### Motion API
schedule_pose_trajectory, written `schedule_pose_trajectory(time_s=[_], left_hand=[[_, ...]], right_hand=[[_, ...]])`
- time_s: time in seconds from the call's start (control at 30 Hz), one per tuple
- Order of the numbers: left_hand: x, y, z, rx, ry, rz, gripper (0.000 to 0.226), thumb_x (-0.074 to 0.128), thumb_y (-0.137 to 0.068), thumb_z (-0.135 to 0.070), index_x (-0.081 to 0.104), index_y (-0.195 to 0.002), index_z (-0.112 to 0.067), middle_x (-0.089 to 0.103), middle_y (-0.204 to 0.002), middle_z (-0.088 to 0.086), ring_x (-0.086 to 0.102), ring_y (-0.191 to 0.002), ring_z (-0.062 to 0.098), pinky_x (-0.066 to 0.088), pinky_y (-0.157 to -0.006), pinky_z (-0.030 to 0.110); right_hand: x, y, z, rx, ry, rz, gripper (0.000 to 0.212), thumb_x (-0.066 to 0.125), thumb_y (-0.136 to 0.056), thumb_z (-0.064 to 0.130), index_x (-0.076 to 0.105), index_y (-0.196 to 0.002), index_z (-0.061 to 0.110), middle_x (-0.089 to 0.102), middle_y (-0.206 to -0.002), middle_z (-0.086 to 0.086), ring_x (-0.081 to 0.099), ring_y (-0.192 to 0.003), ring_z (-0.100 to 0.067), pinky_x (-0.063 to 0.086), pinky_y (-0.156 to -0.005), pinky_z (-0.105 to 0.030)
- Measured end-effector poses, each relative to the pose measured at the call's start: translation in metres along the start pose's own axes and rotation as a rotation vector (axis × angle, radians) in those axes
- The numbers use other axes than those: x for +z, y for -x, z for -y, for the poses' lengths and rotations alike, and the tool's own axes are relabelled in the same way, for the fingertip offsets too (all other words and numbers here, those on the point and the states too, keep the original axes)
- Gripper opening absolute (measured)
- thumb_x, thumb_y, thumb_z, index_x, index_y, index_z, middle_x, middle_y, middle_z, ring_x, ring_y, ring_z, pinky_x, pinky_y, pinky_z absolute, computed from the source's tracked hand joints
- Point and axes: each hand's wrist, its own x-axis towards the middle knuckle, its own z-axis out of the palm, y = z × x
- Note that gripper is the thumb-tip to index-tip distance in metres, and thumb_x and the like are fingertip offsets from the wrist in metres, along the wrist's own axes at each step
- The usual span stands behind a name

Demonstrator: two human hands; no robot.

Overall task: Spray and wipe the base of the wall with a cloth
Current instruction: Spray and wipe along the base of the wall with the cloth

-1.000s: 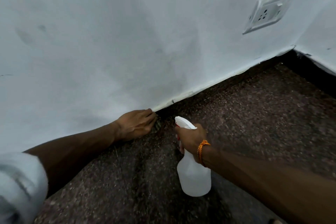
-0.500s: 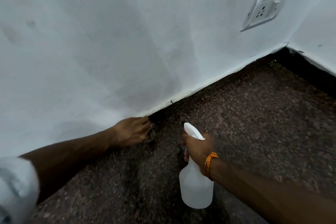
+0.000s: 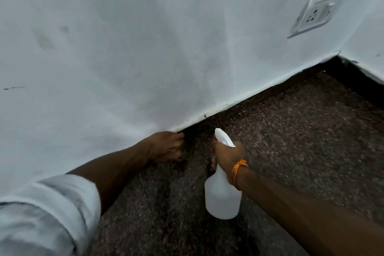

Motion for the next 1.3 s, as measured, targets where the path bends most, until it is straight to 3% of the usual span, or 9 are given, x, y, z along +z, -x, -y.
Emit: schedule_pose_trajectory(time_s=[0.17, 0.27, 0.4, 0.53, 0.67, 0.83, 1.07, 1.2, 1.3], left_hand=[[0.002, 0.041, -0.02, -0.03, 0.2, 0.117, 0.027, 0.057, -0.078, -0.028, 0.062, -0.053, -0.02, 0.066, -0.06, -0.003, 0.063, -0.065, 0.019, 0.048, -0.062, 0.024], [-0.024, 0.071, -0.018, -0.135, 0.347, 0.053, 0.024, 0.054, -0.066, -0.026, 0.062, -0.045, -0.018, 0.061, -0.05, -0.005, 0.063, -0.056, 0.017, 0.042, -0.044, 0.02], [-0.06, 0.109, -0.002, -0.233, 0.241, 0.004, 0.015, 0.063, -0.059, -0.028, 0.071, -0.056, -0.015, 0.063, -0.056, -0.002, 0.062, -0.057, 0.017, 0.044, -0.048, 0.024], [-0.065, 0.133, -0.004, -0.349, 0.354, 0.064, 0.025, 0.057, -0.085, -0.033, 0.071, -0.098, -0.016, 0.069, -0.092, 0.001, 0.06, -0.096, 0.021, 0.052, -0.066, 0.03], [-0.052, 0.118, -0.027, -0.625, 0.545, 0.046, 0.043, 0.057, -0.092, -0.034, 0.054, -0.128, -0.011, 0.059, -0.118, 0.007, 0.046, -0.115, 0.025, 0.05, -0.077, 0.036], [-0.026, 0.127, -0.059, -0.632, 0.486, 0.018, 0.035, 0.06, -0.089, -0.028, 0.058, -0.119, -0.01, 0.061, -0.112, 0.007, 0.048, -0.11, 0.025, 0.052, -0.074, 0.036], [-0.033, 0.162, -0.031, -0.553, 0.337, 0.003, 0.027, 0.048, -0.093, -0.02, 0.058, -0.116, -0.011, 0.06, -0.111, 0.006, 0.05, -0.11, 0.024, 0.046, -0.068, 0.032], [-0.019, 0.151, -0.038, -0.512, 0.248, -0.103, 0.018, 0.056, -0.089, -0.017, 0.066, -0.099, -0.006, 0.063, -0.092, 0.008, 0.057, -0.09, 0.024, 0.047, -0.056, 0.032], [-0.01, 0.139, -0.033, -0.485, 0.189, -0.156, 0.006, 0.065, -0.081, -0.012, 0.069, -0.081, -0.007, 0.062, -0.077, 0.006, 0.059, -0.074, 0.022, 0.044, -0.046, 0.03]], right_hand=[[0.01, 0.016, 0.003, 0.061, -0.037, -0.055, 0.026, 0.068, -0.079, 0.024, 0.065, -0.067, 0.001, 0.059, -0.047, -0.016, 0.059, -0.046, -0.029, 0.059, -0.063, -0.047], [0.02, 0.052, -0.005, 0.147, -0.106, -0.112, 0.044, 0.069, -0.072, 0.03, 0.07, -0.095, -0.008, 0.059, -0.046, -0.012, 0.058, -0.04, -0.024, 0.054, -0.054, -0.034], [0.033, 0.101, -0.009, 0.215, -0.196, -0.093, 0.029, 0.072, -0.086, 0.019, 0.069, -0.104, -0.004, 0.059, -0.056, -0.013, 0.051, -0.028, -0.013, 0.042, -0.035, -0.023], [0.05, 0.11, -0.015, 0.211, -0.183, -0.006, 0.033, 0.071, -0.087, 0.018, 0.061, -0.109, -0.004, 0.065, -0.066, -0.02, 0.056, -0.038, -0.02, 0.044, -0.039, -0.024], [0.06, 0.105, -0.023, 0.103, -0.129, -0.013, 0.015, 0.067, -0.085, 0.017, 0.062, -0.085, 0.003, 0.063, -0.06, -0.017, 0.057, -0.044, -0.024, 0.052, -0.048, -0.031], [0.081, 0.091, -0.034, 0.04, -0.043, 0.03, 0.037, 0.065, -0.085, 0.02, 0.067, -0.113, -0.003, 0.064, -0.058, -0.015, 0.057, -0.04, -0.021, 0.052, -0.044, -0.027], [0.098, 0.108, -0.041, 0.077, -0.119, 0.012, 0.042, 0.064, -0.083, 0.021, 0.068, -0.111, -0.01, 0.058, -0.047, -0.013, 0.052, -0.031, -0.02, 0.047, -0.04, -0.026], [0.104, 0.116, -0.045, 0.089, -0.109, 0.031, 0.025, 0.064, -0.082, 0.019, 0.069, -0.08, -0.006, 0.056, -0.046, -0.013, 0.051, -0.034, -0.022, 0.048, -0.044, -0.029], [0.107, 0.114, -0.053, 0.107, -0.13, 0.037, 0.03, 0.063, -0.083, 0.018, 0.07, -0.092, -0.009, 0.057, -0.049, -0.013, 0.052, -0.036, -0.021, 0.049, -0.044, -0.029]])
